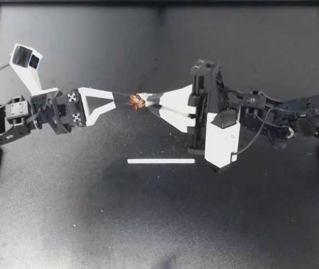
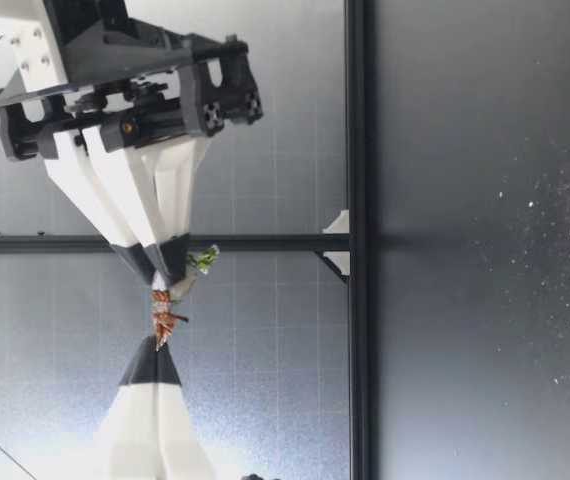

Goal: Pick up the candy and unwrap it.

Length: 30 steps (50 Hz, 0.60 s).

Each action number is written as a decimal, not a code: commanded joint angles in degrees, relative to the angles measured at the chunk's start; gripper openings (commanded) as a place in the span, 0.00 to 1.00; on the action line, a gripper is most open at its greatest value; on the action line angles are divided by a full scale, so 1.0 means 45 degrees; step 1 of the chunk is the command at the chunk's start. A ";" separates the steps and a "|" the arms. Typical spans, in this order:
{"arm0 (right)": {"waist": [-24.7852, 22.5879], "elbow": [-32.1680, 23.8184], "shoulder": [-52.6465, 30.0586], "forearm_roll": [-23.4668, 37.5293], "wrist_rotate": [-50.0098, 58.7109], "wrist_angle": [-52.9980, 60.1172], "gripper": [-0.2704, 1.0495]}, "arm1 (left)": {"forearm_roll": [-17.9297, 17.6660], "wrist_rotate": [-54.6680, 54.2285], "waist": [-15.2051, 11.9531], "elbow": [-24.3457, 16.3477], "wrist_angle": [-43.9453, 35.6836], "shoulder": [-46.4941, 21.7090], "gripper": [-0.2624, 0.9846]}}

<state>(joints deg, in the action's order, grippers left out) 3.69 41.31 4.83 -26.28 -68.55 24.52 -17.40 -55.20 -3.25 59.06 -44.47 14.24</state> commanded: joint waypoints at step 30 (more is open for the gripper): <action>-0.0293 -0.0469 0.0352 -0.0020 0.2422 -0.2676 0.10 | -0.0020 0.6328 -0.0039 -0.0820 0.0234 0.0430 0.09</action>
<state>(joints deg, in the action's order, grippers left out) 3.08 40.17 5.98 -26.28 -59.33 15.91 -17.40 -28.21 -3.08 57.57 -43.07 14.77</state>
